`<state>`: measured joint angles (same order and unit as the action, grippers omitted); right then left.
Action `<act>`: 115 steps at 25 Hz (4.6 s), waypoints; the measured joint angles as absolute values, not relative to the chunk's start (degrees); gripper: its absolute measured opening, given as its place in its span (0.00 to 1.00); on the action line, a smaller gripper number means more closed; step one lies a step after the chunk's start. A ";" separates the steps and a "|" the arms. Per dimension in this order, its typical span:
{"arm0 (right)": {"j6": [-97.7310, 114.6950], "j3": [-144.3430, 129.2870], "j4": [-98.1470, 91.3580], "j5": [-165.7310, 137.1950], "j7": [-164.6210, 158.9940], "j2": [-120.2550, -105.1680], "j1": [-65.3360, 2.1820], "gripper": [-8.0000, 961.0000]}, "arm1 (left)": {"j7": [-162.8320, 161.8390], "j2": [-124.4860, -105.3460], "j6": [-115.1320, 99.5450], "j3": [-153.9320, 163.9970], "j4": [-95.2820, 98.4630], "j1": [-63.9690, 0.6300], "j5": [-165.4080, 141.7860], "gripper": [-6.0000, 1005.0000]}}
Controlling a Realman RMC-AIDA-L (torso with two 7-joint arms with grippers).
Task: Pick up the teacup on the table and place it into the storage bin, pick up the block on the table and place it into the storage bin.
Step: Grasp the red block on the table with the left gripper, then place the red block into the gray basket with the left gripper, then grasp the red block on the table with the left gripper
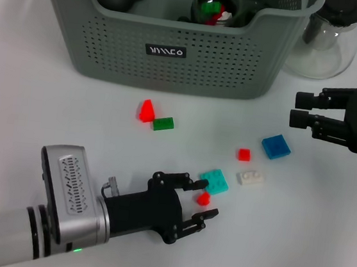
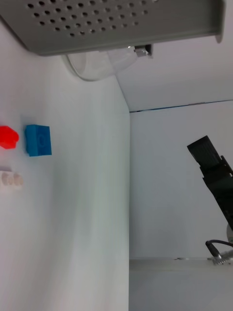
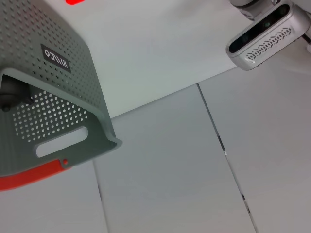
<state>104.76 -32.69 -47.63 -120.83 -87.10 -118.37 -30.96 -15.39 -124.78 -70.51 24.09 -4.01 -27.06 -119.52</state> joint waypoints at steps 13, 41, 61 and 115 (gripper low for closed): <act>104.76 -32.69 -47.63 -120.88 -87.10 -118.42 -31.05 0.43 | -15.38 -124.81 -67.11 21.71 -5.35 -27.21 -118.98 0.46; 104.76 -32.78 -47.63 -120.94 -87.10 -118.38 -31.25 0.43 | -12.14 -124.81 -66.43 21.18 -6.60 -26.89 -118.91 0.30; 105.08 -32.69 -47.63 -120.70 -87.12 -118.14 -30.94 0.43 | -52.17 -123.61 -96.86 23.72 21.61 -21.48 -120.16 0.17; 104.63 -32.69 -47.65 -120.66 -86.80 -118.40 -31.20 0.43 | -98.50 -122.18 -100.10 38.64 61.96 -24.66 -91.74 0.43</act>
<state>104.63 -32.69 -47.64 -120.66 -86.80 -118.40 -31.20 -98.50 -122.18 -100.10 38.64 61.96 -24.66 -91.74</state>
